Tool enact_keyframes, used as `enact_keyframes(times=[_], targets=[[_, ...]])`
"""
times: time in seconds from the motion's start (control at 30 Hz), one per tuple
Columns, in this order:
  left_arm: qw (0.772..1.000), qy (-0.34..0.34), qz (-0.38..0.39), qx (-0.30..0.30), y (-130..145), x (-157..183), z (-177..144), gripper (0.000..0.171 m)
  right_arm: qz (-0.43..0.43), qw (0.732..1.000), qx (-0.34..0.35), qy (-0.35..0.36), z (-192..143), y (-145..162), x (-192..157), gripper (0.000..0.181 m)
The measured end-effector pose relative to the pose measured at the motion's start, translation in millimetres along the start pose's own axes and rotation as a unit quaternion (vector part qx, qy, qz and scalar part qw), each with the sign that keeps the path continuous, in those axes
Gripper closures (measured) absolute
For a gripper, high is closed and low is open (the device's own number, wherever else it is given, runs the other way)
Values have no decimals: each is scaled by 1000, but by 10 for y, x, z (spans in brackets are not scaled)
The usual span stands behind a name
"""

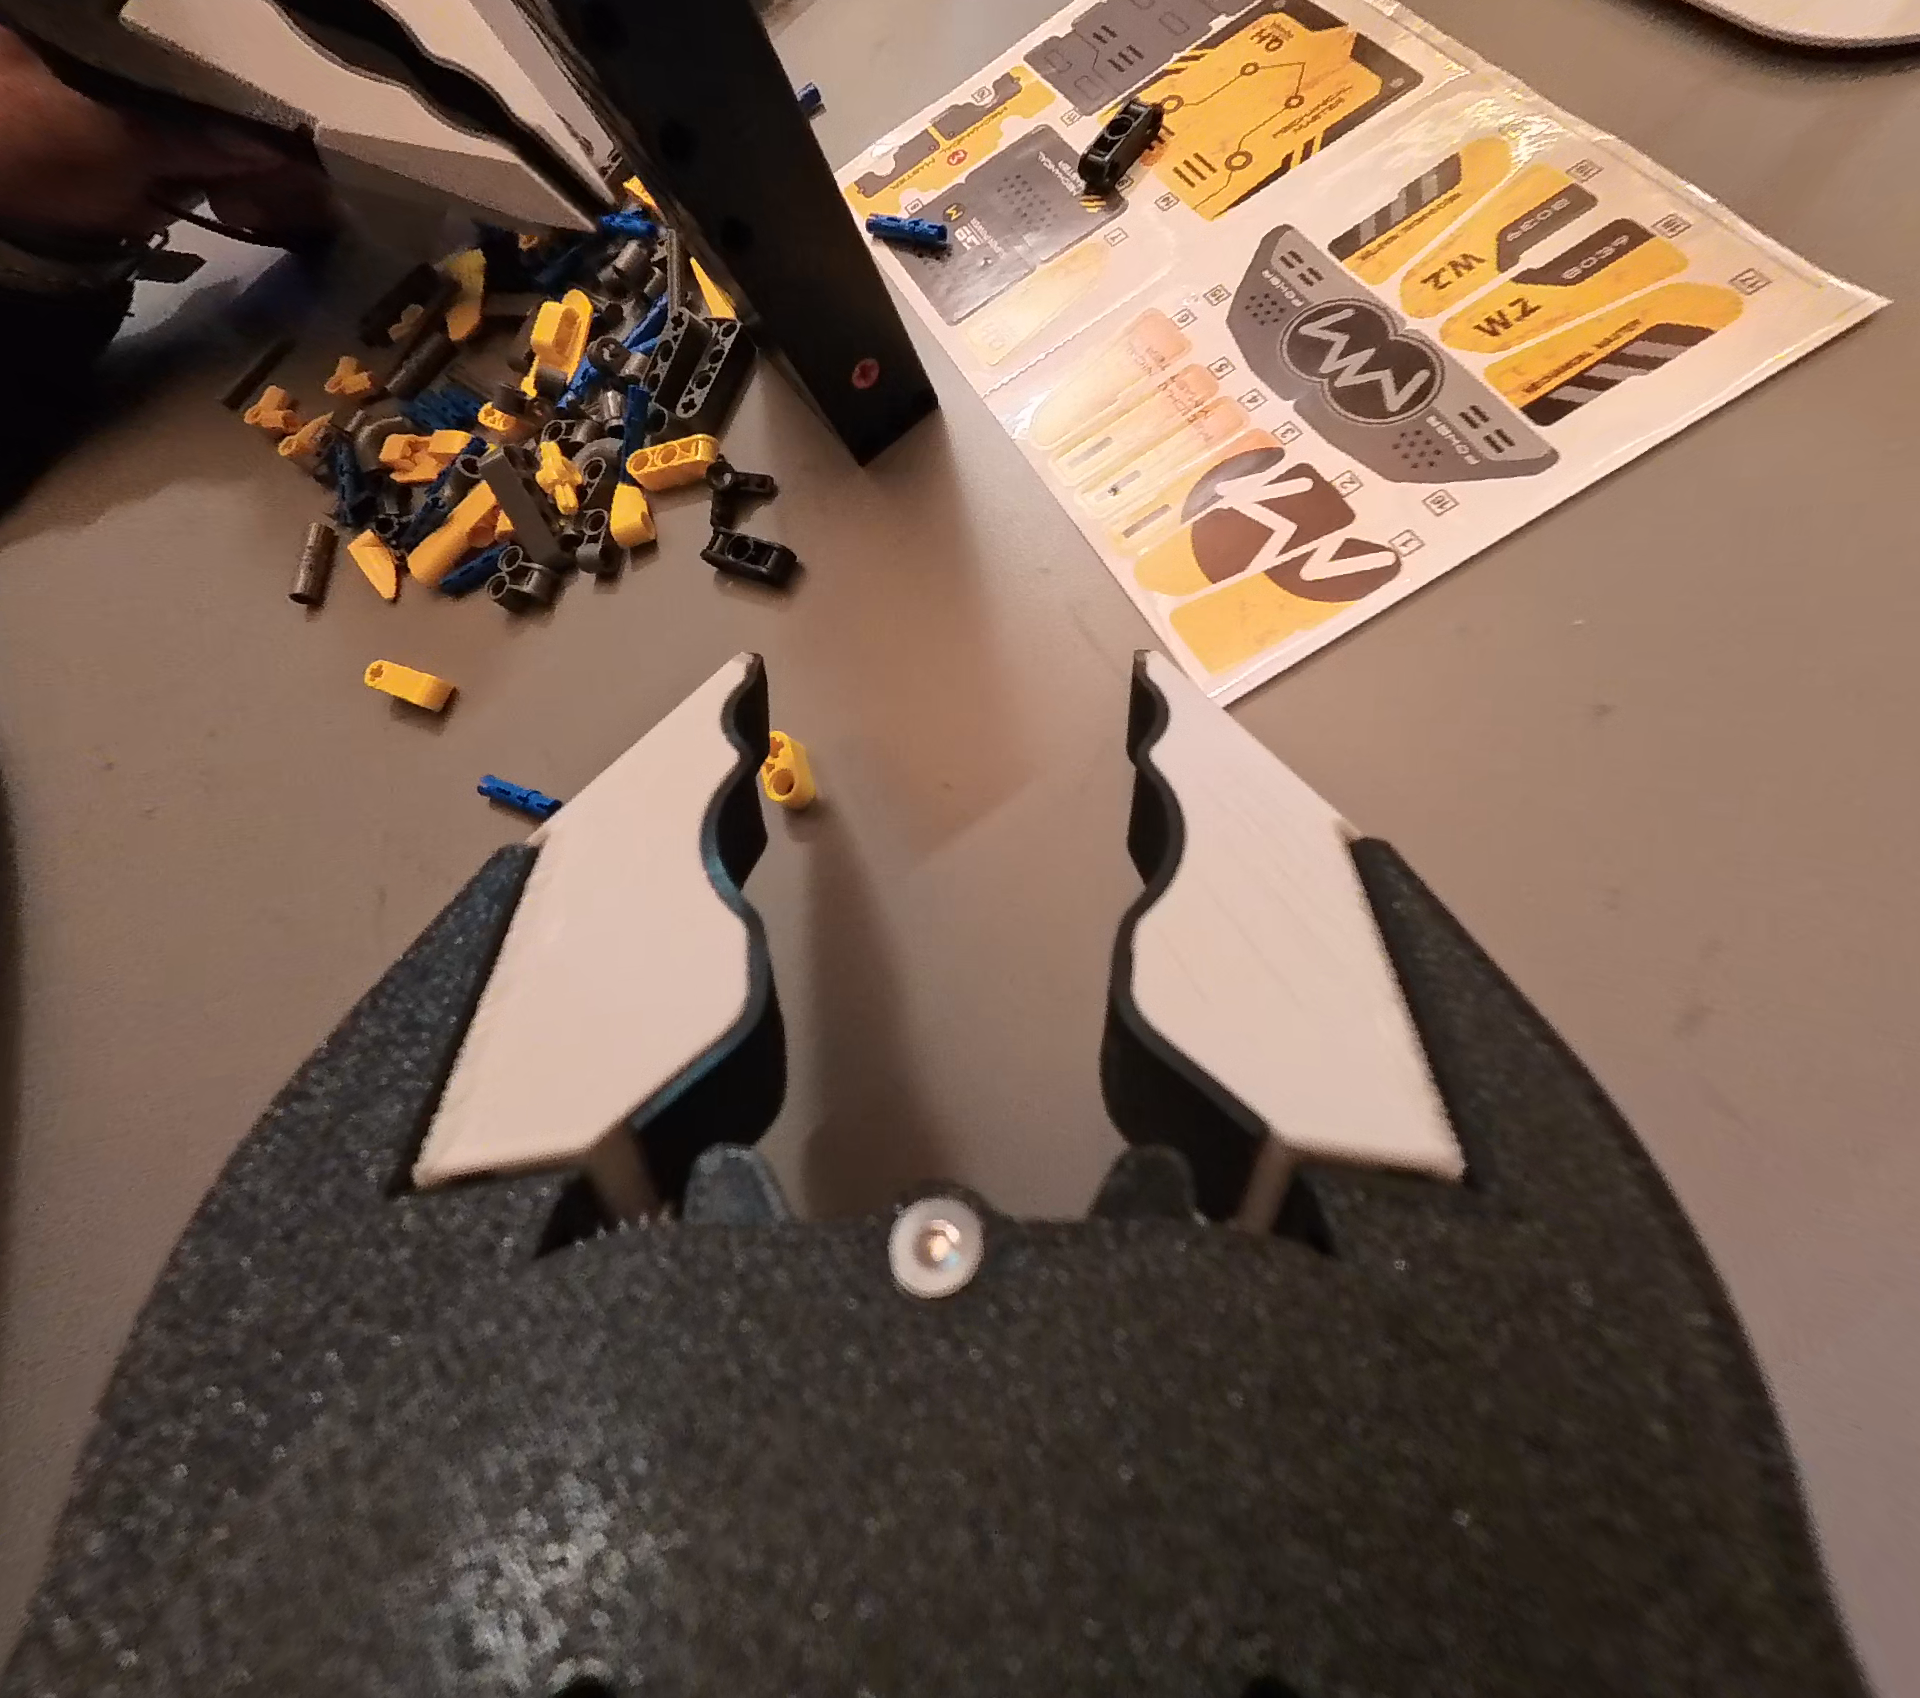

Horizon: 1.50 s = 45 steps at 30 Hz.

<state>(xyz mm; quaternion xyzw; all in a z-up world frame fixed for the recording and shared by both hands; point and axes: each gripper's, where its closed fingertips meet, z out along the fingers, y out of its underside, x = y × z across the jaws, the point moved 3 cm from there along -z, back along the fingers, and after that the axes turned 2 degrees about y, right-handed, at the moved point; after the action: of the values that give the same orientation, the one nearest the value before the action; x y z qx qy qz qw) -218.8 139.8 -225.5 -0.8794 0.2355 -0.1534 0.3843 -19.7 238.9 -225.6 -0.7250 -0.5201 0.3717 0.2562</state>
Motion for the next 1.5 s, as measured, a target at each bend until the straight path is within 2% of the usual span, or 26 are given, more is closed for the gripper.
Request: enact_keyframes(times=[0.2,0.4,0.73,0.93,1.3,1.5], targets=[[1000,-2,-12,22,-50,-33,-48,168,-1,1000,0,1,1,1,-1,112],[1000,-12,-4,-9,38,-66,-19,167,-2,1000,0,1,1,1,-2,112],[1000,-1,0,-7,31,-29,-18,167,2,1000,1,-2,-2,0,1,112],[1000,14,-8,7,-5,-5,-35,167,2,1000,1,-2,-2,0,0,112],[997,-10,-41,67,-133,-145,-184,166,2,1000,1,-2,-3,1,0,112],[996,-7,-39,79,-164,-132,-207,166,-6,1000,-1,5,3,5,-5,112]])
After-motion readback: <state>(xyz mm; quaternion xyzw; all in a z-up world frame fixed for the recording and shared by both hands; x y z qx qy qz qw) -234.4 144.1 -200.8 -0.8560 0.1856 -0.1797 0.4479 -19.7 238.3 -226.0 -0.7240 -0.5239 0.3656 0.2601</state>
